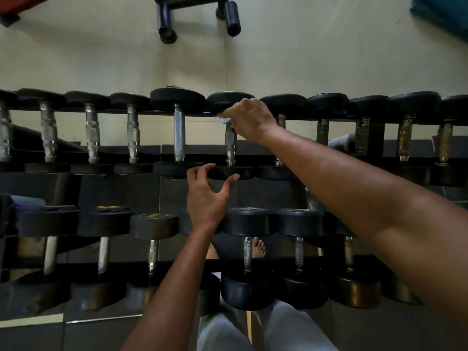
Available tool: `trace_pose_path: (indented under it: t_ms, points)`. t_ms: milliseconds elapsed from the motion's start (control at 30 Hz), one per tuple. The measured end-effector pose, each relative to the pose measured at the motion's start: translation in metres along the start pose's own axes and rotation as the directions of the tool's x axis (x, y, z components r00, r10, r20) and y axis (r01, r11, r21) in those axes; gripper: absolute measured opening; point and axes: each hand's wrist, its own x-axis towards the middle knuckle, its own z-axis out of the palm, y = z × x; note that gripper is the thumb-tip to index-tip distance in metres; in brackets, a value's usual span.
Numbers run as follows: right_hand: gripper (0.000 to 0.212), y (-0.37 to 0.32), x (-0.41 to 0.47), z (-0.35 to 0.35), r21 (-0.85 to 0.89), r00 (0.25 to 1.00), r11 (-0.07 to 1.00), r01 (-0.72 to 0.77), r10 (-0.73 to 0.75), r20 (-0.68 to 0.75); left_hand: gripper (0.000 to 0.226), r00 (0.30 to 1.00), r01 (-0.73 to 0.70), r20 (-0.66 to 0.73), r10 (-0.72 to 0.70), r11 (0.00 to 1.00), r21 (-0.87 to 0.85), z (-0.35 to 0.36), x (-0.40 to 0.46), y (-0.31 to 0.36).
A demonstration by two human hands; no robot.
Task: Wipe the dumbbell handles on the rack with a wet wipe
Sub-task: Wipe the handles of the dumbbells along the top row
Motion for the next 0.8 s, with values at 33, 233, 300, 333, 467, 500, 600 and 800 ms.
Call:
trace_pose_path:
  t_ms: [33,233,300,333,467,500,600,800]
  points:
    - [0.047,-0.002,0.000,0.001,-0.025,1.000,1.000,0.003,-0.003,0.003,0.062,1.000,0.000,-0.001,0.000,1.000,0.001,0.001,0.000,-0.001]
    - [0.044,-0.007,0.006,0.001,0.039,0.994,0.998,-0.058,0.054,0.099,0.063,1.000,0.004,-0.014,-0.004,1.000,-0.001,0.003,-0.001,-0.003]
    - [0.040,-0.008,0.011,0.000,0.055,0.988,0.997,-0.060,0.051,0.148,0.063,1.000,0.004,-0.017,-0.004,1.000,0.005,0.002,-0.001,-0.003]
    - [0.038,-0.009,0.014,0.000,0.050,0.984,0.997,-0.056,0.047,0.173,0.063,1.000,0.004,-0.016,-0.004,1.000,0.009,0.002,-0.001,-0.003]
    - [0.032,-0.013,0.016,-0.008,0.014,0.965,1.000,-0.019,0.015,0.263,0.064,1.000,0.009,-0.016,-0.008,1.000,0.012,0.001,-0.002,0.000]
    - [0.029,-0.014,0.016,-0.010,0.003,0.958,1.000,0.007,-0.007,0.287,0.064,1.000,0.010,-0.019,-0.010,1.000,0.013,0.001,-0.003,0.000]
    - [0.021,-0.022,0.013,-0.013,-0.026,0.918,0.994,0.103,-0.085,0.388,0.066,1.000,0.011,-0.020,-0.011,1.000,0.015,0.002,-0.004,0.001]
    - [0.017,-0.033,-0.011,0.012,-0.001,0.866,0.982,0.187,-0.164,0.472,0.069,0.999,0.020,-0.039,-0.019,1.000,0.010,0.005,-0.005,0.000]
